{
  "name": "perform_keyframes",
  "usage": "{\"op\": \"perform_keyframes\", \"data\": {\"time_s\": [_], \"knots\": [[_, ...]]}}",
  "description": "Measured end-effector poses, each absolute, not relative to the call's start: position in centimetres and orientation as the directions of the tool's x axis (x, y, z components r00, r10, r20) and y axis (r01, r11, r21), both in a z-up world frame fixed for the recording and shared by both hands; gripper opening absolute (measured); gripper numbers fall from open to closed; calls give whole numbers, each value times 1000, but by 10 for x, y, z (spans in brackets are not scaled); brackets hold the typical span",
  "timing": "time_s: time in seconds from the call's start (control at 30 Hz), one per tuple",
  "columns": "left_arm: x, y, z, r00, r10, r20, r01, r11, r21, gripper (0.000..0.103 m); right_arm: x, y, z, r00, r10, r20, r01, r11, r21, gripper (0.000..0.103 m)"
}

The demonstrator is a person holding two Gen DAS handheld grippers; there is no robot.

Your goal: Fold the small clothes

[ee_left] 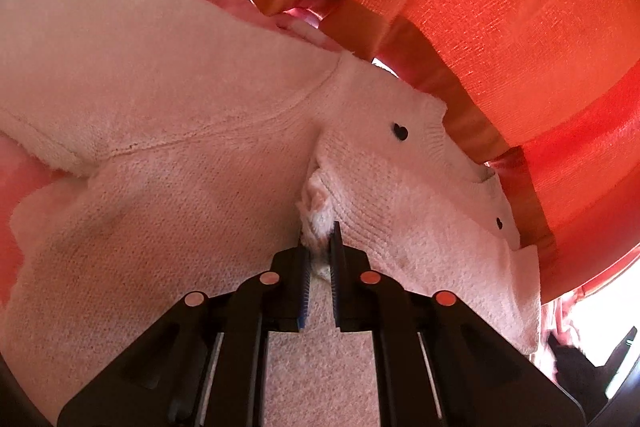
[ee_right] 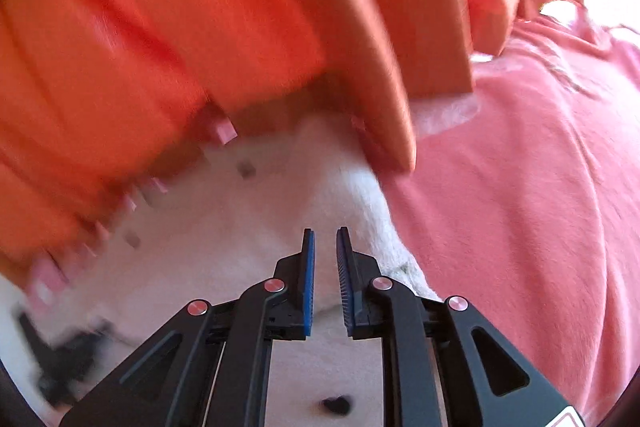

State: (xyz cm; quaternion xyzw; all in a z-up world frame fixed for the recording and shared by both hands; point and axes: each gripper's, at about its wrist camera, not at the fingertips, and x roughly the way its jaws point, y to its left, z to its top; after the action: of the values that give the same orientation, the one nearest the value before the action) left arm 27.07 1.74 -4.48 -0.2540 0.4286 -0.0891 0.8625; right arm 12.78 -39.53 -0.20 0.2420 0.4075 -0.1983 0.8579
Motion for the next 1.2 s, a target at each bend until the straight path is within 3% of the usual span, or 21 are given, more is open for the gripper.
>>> {"op": "perform_keyframes", "data": {"time_s": [0.03, 0.1, 0.23, 0.3, 0.37, 0.43, 0.6, 0.7, 0.8, 0.83, 0.87, 0.9, 1.07, 1.2], "knots": [[270, 18, -44, 616, -375, -693, -62, 853, -518, 8, 130, -401, -19, 555, -127, -822, 561, 787, 257, 3], [268, 22, -43, 615, -385, -688, -66, 845, -531, 9, 125, -402, -13, 566, -142, -812, 583, 766, 273, 2], [258, 53, -20, 661, -367, -655, -82, 832, -549, 10, 109, -379, 30, 643, -143, -752, 553, 766, 327, 13], [249, 79, -6, 705, -303, -641, -114, 844, -525, 19, 97, -359, 45, 687, -105, -719, 507, 778, 371, 14], [239, 130, 4, 738, -227, -635, -213, 814, -540, 51, 90, -342, 53, 702, -85, -707, 472, 800, 372, 15], [234, 173, 3, 742, -181, -645, -292, 780, -554, 58, 88, -324, 59, 712, -52, -700, 428, 822, 375, 15], [228, 302, -15, 677, 63, -733, -578, 662, -477, 59, 96, -295, 55, 701, 0, -713, 363, 861, 356, 15], [229, 356, -29, 647, 118, -754, -666, 570, -482, 59, 99, -288, 50, 688, 22, -725, 351, 865, 359, 15], [240, 380, -40, 665, 87, -742, -660, 532, -530, 55, 104, -282, 46, 675, 20, -738, 343, 877, 337, 17], [245, 382, -39, 675, 99, -731, -656, 536, -532, 40, 105, -280, 45, 670, 18, -742, 342, 879, 331, 20], [249, 383, -40, 682, 83, -726, -642, 543, -541, 10, 106, -279, 43, 665, 16, -746, 345, 880, 326, 21], [256, 379, -38, 682, 56, -729, -631, 549, -548, 6, 108, -280, 42, 663, 15, -748, 347, 879, 326, 22], [267, 300, 36, 808, 40, -588, -417, 745, -521, 6, 107, -278, 44, 669, 11, -743, 349, 878, 327, 22], [258, 166, 105, 884, -182, -431, -72, 858, -509, 6, 106, -275, 46, 674, 21, -739, 338, 880, 333, 23]]}}
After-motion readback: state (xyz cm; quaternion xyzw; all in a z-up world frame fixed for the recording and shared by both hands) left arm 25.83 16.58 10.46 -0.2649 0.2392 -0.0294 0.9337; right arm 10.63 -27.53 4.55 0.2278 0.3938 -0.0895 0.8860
